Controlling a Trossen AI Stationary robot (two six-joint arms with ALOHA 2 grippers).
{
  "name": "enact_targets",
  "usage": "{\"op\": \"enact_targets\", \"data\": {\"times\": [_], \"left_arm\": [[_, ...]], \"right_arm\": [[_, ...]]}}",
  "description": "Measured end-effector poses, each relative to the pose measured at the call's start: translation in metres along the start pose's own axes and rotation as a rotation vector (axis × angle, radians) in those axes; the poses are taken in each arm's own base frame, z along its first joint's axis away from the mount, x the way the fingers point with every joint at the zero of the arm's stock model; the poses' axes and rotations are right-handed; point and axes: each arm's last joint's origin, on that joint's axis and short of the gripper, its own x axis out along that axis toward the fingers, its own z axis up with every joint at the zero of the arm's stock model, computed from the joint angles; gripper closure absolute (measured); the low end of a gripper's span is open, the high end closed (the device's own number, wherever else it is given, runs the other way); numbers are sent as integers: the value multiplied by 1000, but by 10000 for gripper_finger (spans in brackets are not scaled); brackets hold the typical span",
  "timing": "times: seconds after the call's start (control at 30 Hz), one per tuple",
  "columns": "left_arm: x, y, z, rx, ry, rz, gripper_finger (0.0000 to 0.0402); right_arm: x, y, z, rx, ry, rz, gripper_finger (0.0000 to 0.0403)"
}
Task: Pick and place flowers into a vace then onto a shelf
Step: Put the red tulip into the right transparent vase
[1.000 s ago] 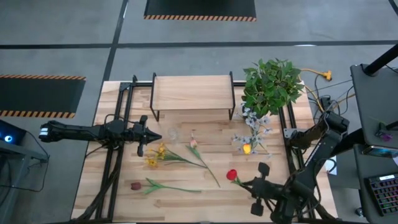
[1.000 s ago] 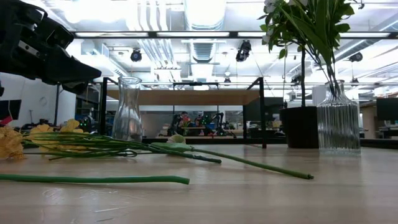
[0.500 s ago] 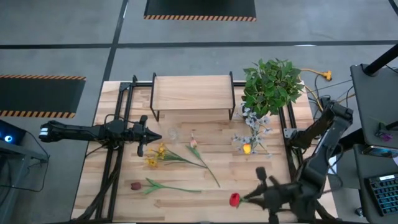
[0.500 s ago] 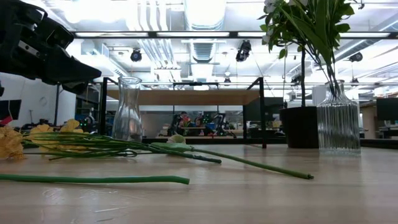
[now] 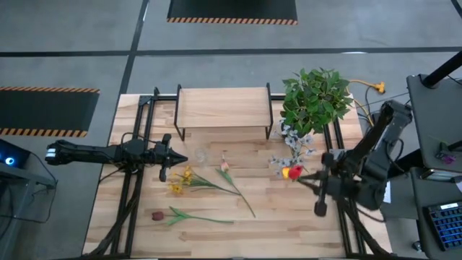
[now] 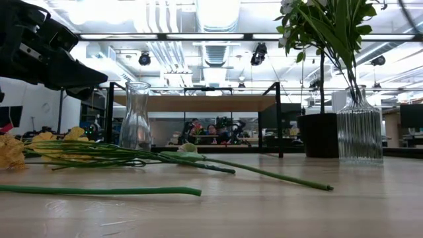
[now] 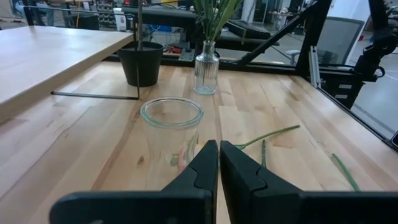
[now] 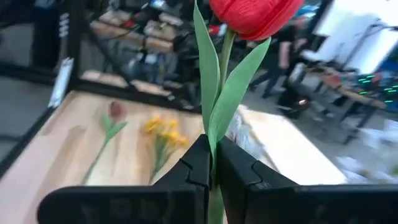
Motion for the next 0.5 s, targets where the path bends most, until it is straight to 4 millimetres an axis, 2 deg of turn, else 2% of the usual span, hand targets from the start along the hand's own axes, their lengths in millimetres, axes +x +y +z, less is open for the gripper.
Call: {"op": "enact_targets", "data": {"times": [0.2,0.5], "left_arm": [[0,0,0,0,-2,0,402],[0,0,2,0,-19,-1,402]], "right_arm": [[-4,-15,-12,14,-107,-69,391],[-1,-24,-20,-47,-164,-134,391]]}}
